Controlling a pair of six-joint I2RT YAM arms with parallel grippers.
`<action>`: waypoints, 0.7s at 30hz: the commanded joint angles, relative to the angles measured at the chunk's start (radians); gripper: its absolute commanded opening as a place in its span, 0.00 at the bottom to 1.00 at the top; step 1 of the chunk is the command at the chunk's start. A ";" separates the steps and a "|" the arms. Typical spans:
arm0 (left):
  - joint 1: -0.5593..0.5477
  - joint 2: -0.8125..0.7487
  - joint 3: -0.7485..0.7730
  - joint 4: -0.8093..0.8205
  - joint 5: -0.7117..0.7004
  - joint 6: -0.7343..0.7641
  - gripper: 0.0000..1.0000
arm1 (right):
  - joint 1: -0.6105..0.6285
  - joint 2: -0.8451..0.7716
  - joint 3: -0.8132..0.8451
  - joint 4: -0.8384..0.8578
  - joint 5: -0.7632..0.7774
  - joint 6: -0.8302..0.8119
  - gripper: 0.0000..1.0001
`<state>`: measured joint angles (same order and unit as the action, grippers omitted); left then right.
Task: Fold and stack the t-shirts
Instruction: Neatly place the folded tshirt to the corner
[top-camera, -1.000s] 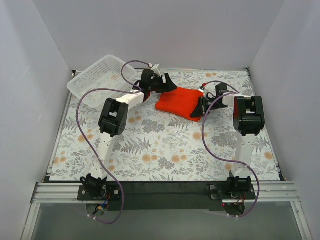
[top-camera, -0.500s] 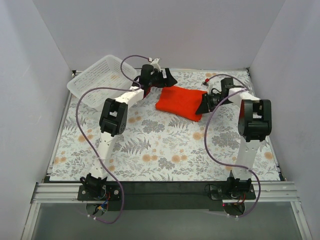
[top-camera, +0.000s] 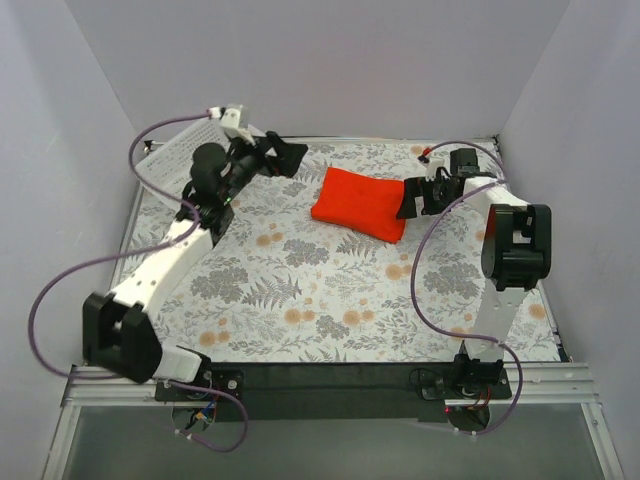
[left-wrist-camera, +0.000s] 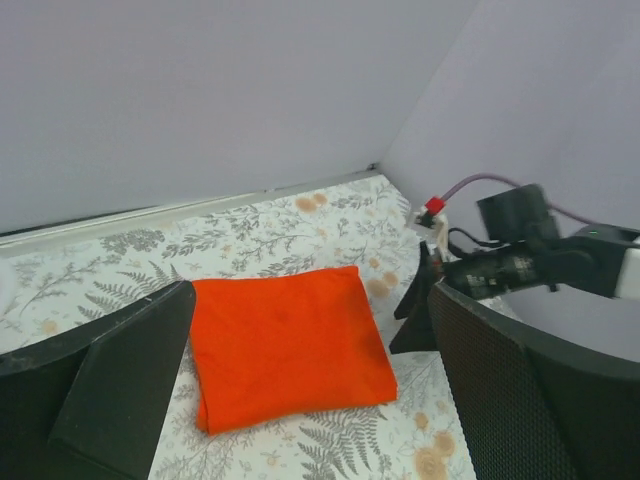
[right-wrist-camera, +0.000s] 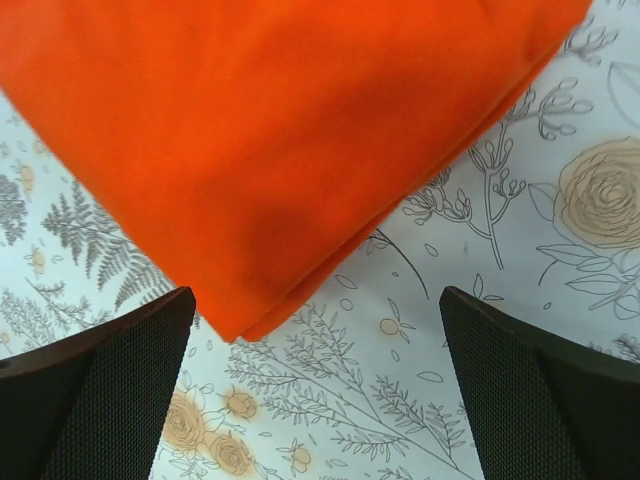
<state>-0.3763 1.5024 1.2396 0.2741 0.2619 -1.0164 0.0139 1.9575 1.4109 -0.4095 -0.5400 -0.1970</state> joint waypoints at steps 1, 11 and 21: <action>0.034 -0.213 -0.218 -0.041 -0.038 -0.010 0.95 | -0.002 0.066 0.057 0.052 0.029 0.091 0.98; 0.053 -0.765 -0.598 -0.392 -0.064 -0.042 0.95 | 0.008 0.216 0.132 0.083 -0.121 0.177 0.66; 0.054 -0.970 -0.660 -0.532 -0.089 -0.114 0.94 | 0.000 0.265 0.148 0.083 -0.084 0.220 0.24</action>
<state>-0.3283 0.5438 0.5835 -0.1875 0.1947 -1.1011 0.0212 2.1979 1.5486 -0.3042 -0.6510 -0.0006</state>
